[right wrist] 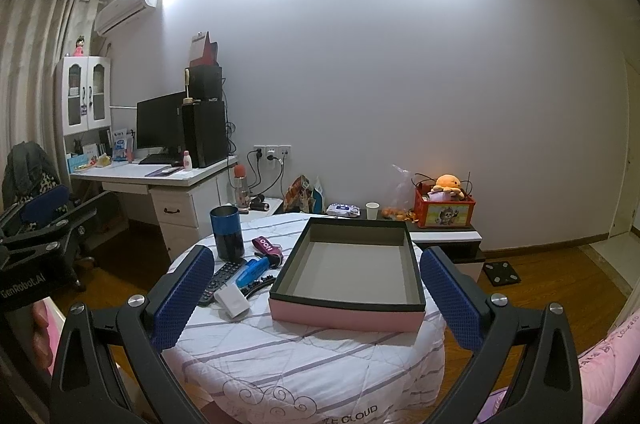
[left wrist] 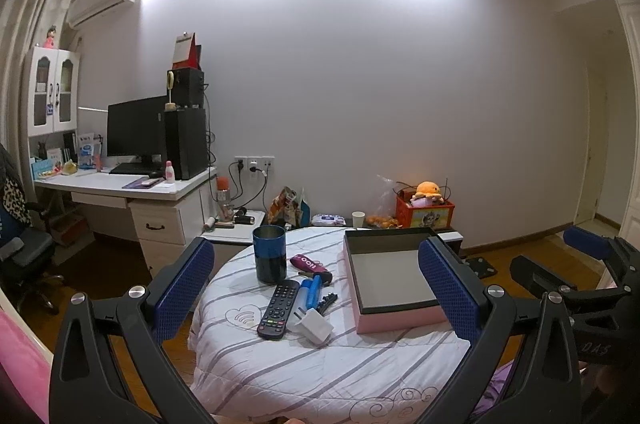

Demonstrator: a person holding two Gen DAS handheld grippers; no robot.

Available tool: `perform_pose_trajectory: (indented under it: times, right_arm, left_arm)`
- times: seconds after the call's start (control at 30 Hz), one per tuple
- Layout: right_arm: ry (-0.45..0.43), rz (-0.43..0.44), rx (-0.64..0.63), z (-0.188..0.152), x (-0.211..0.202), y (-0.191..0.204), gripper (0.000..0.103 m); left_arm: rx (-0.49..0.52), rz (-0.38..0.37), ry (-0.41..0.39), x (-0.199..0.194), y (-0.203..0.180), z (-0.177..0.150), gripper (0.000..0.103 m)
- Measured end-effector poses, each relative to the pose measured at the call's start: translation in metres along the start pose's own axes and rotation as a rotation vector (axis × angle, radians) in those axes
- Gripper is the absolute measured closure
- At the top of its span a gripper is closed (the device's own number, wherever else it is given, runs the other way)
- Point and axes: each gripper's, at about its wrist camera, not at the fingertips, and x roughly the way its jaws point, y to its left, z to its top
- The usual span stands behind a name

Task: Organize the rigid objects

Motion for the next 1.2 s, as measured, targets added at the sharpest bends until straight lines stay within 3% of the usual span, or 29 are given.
perform_pose_trajectory:
  times: [1.2]
  right_arm:
    - [0.004, 0.001, -0.004, -0.0015, 0.0004, 0.0002, 0.0]
  left_arm:
    - [0.018, -0.008, 0.003, -0.0066, -0.0001, 0.0009, 0.0]
